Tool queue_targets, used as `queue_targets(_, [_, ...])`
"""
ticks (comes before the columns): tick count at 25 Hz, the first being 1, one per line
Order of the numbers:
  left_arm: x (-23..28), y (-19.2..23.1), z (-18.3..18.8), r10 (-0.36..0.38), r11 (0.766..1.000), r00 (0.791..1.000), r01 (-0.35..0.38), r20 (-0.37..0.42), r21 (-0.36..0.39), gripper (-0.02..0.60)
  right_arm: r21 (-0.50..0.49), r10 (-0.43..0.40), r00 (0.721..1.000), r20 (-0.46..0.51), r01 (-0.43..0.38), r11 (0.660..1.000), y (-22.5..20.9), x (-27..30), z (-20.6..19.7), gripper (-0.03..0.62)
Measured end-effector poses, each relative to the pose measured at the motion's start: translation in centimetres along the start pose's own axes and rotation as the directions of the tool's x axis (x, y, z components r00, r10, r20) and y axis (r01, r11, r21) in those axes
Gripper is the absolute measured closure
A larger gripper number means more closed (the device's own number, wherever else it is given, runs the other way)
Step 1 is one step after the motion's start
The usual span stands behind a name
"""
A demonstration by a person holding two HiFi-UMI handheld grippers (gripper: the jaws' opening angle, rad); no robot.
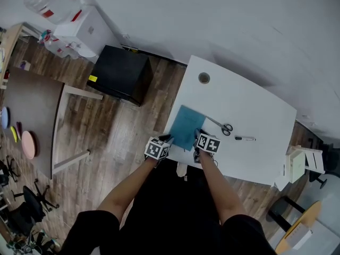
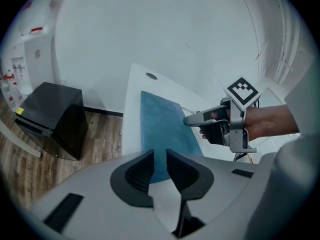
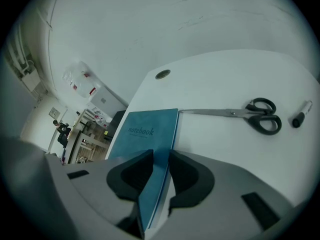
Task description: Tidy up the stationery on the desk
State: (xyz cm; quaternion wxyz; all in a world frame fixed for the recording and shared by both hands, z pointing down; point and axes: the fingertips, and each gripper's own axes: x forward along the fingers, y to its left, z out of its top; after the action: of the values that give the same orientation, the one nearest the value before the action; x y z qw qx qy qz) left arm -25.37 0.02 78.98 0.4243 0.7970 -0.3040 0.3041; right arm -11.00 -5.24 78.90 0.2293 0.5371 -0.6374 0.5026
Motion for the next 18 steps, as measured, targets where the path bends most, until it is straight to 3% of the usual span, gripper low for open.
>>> queue_targets(9, [1.8,1.5,4.6,0.014,1.0,1.0,-0.015,0.018,0.019,0.506,0.025,0.006,1.0,0.024,-0.007,1.0,-0.3,1.9,4.5,0.479])
queue_targets(18, [2.1,2.2,5.9,0.051,0.999,0.997,-0.051,0.052,-0.006,0.518,0.005,0.05,0.998,0.024,-0.05,0.999,0.0,1.8,4.7,0.479])
